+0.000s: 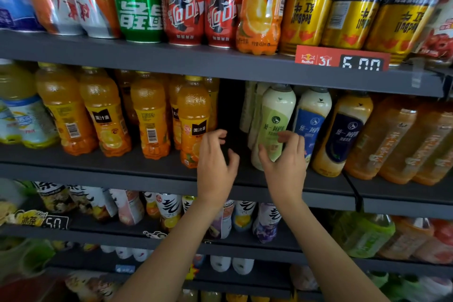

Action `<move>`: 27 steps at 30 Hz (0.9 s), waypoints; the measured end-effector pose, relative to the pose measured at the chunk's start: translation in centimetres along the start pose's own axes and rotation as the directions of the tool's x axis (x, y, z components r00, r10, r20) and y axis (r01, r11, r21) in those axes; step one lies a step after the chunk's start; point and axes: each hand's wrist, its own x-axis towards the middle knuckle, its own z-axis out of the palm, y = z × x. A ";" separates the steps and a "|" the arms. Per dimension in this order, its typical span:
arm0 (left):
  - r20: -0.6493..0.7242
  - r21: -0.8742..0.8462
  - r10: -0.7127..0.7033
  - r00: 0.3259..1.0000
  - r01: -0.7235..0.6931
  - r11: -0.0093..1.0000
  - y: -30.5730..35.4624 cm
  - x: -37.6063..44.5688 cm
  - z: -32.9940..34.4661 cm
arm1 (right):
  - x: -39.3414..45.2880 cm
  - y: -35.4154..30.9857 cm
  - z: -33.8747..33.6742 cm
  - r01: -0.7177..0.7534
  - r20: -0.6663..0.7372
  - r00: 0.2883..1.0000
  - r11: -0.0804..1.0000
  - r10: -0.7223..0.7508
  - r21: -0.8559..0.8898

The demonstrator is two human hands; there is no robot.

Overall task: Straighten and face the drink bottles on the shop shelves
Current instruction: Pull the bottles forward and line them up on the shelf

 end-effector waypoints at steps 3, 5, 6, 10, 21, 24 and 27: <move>-0.030 0.027 -0.024 0.999 0.025 0.999 -0.7 0.1 -1.0 | -0.3 0.3 0.9 -0.152 0.082 0.985 0.988 0.153 -0.014; -0.019 0.030 -0.049 0.999 0.049 0.998 -1.0 0.3 -1.2 | -0.3 0.4 1.5 -0.173 0.147 0.972 0.982 0.182 -0.072; 0.012 0.025 -0.054 0.998 0.054 0.998 -1.1 0.3 -1.0 | 0.0 0.4 1.8 -0.173 0.158 0.970 0.981 0.185 -0.085; 0.237 -0.133 -0.076 0.969 0.110 0.985 -0.6 -0.3 0.2 | 0.8 0.0 1.9 -0.201 0.132 0.968 0.976 0.211 -0.085; 0.228 -0.089 -0.179 0.957 0.204 0.975 -1.5 3.0 0.7 | 3.2 -0.1 2.1 -0.048 0.333 0.943 0.998 0.032 0.039; 0.207 -0.019 -0.202 0.957 0.210 0.978 -1.4 3.2 1.0 | 4.5 0.0 3.3 -0.207 0.317 0.919 0.971 0.235 -0.119; 0.168 0.015 -0.244 0.955 0.245 0.969 -1.1 3.1 1.4 | 5.9 0.2 4.5 -0.354 0.383 0.855 0.933 0.349 -0.059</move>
